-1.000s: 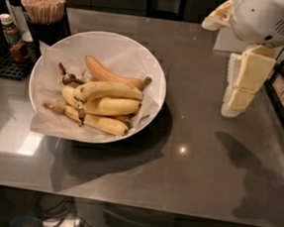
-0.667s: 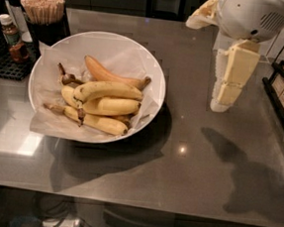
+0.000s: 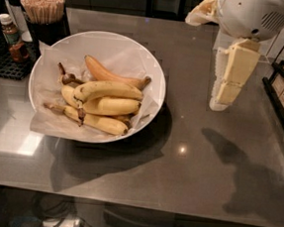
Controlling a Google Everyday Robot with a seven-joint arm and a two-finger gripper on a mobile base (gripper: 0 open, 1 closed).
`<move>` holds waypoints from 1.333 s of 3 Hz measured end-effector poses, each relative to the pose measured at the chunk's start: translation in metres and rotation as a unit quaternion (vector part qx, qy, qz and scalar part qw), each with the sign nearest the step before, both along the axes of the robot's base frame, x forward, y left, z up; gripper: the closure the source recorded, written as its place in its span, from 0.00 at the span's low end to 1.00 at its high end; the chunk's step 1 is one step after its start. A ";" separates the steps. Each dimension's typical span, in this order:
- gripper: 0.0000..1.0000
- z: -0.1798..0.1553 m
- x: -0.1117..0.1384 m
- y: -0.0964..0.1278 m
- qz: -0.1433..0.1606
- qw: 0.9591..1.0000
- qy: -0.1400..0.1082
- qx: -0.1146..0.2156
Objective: Pick banana from white bowl
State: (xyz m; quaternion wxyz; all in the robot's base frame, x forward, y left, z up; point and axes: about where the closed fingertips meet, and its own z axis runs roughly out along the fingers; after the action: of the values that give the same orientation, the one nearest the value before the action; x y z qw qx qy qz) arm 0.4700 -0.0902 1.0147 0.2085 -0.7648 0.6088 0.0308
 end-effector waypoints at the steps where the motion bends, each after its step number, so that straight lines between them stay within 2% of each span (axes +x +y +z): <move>1: 0.00 0.015 -0.025 0.038 0.062 0.997 -0.027 0.023; 2: 0.00 0.036 -0.058 0.098 0.159 0.985 -0.042 0.044; 3: 0.00 0.045 -0.073 0.158 0.239 0.968 -0.033 0.069; 4: 0.00 0.038 -0.064 0.209 0.282 0.954 -0.002 0.100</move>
Offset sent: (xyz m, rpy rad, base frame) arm -0.1000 0.1704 0.0490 0.1303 -0.0717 0.5853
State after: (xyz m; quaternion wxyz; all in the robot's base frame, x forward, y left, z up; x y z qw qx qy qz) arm 0.4063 0.1184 1.0527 0.2679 -0.8808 0.3614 0.1476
